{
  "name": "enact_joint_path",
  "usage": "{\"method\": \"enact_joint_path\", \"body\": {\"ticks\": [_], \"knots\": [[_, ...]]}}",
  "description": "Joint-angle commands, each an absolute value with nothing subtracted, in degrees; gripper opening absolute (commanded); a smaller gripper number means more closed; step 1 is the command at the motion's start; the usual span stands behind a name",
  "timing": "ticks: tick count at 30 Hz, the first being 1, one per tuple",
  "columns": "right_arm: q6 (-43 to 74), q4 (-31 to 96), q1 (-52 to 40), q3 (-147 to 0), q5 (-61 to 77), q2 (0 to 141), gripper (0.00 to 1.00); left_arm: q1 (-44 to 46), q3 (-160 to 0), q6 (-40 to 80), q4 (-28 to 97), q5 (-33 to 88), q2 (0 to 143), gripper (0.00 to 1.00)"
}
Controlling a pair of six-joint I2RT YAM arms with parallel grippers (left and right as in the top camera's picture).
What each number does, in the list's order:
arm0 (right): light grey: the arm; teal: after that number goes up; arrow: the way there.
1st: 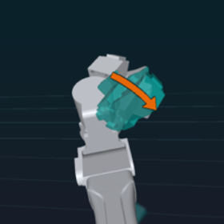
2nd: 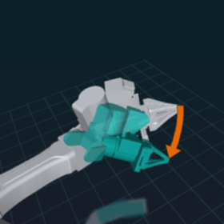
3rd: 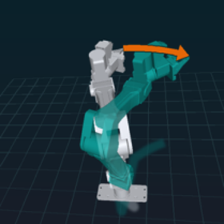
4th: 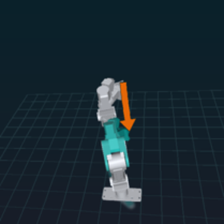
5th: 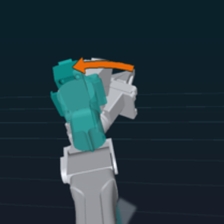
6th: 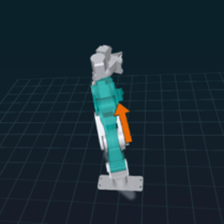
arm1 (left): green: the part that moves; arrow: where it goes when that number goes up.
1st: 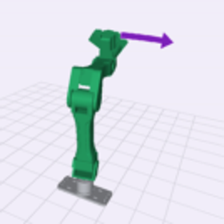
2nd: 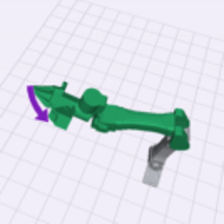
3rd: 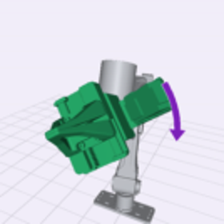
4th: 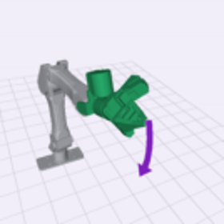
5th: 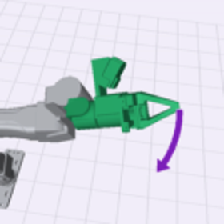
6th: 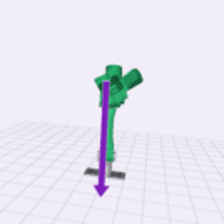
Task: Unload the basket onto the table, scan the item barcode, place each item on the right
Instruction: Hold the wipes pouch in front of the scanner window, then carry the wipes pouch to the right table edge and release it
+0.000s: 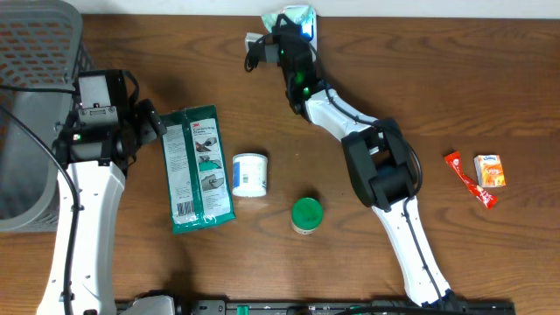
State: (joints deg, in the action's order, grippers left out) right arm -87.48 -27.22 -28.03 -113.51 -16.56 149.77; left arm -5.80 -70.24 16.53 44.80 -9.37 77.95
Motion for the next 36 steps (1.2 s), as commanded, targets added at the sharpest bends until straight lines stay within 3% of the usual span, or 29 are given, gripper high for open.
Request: {"method": "enact_joint_path", "body": {"ticks": [1, 11, 26, 31, 36], "knots": [[-86.4, -27.6, -29.0, -114.5, -16.9, 150.0, 0.01, -6.0, -71.5, 16.6, 44.9, -9.9, 77.8, 0.96], [-86.2, -27.7, -29.5, -114.5, -16.8, 150.0, 0.01, -6.0, -71.5, 16.6, 44.9, -9.9, 77.8, 0.96], [-71.4, -37.1, -29.2, -114.5, -21.3, 144.5, 0.01, -6.0, -71.5, 16.6, 44.9, -9.9, 77.8, 0.96], [-57.1, -27.1, -29.2, -114.5, -21.9, 137.2, 0.01, -6.0, -71.5, 16.6, 44.9, -9.9, 77.8, 0.96], [-41.7, -8.0, -28.2, -114.5, -20.8, 127.1, 0.01, -6.0, -71.5, 16.6, 44.9, -9.9, 77.8, 0.96]]}}
